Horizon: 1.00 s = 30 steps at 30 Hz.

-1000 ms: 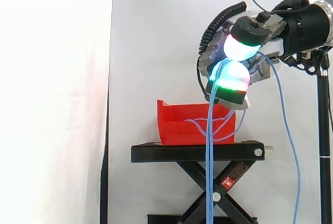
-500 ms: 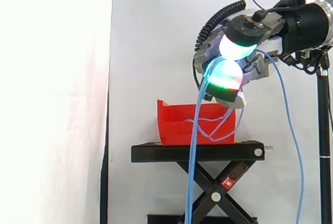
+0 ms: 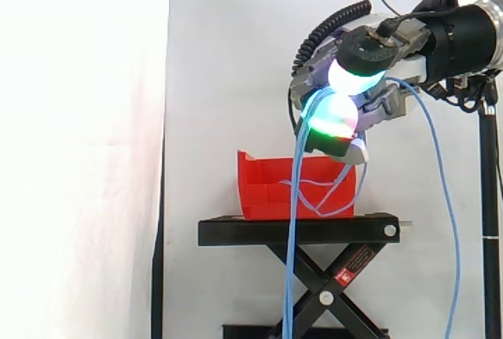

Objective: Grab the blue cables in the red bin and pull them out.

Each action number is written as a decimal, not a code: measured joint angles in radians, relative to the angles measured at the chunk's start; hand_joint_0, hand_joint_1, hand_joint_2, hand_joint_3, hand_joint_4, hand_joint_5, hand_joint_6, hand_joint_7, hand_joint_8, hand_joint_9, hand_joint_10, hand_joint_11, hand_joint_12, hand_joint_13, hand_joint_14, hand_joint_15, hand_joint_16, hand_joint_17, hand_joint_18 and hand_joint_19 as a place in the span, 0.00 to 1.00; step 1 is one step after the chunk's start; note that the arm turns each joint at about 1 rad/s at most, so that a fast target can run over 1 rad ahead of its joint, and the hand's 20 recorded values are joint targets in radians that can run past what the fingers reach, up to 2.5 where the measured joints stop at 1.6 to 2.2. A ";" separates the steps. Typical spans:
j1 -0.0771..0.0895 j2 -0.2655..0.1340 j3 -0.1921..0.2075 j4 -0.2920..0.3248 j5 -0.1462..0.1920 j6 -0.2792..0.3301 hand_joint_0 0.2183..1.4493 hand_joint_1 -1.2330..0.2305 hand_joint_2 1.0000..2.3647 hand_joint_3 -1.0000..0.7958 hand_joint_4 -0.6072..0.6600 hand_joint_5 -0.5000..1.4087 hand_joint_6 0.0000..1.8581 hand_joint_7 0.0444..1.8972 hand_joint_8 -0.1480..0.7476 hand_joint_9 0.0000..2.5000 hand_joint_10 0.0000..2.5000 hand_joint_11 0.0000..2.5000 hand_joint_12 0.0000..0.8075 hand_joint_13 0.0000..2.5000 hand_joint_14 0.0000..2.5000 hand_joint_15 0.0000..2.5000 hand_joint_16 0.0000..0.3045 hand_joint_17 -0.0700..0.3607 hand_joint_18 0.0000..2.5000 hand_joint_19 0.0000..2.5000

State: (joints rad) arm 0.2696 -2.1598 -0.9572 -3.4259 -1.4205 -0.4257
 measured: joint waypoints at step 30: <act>-0.008 0.000 0.007 0.004 0.000 -0.001 0.77 0.09 0.01 0.56 0.38 0.43 0.39 0.29 0.42 0.19 0.82 0.46 0.38 0.28 0.72 0.42 0.12 0.36 0.22 0.48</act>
State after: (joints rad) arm 0.2617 -2.1598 -0.9503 -3.4223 -1.4205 -0.4268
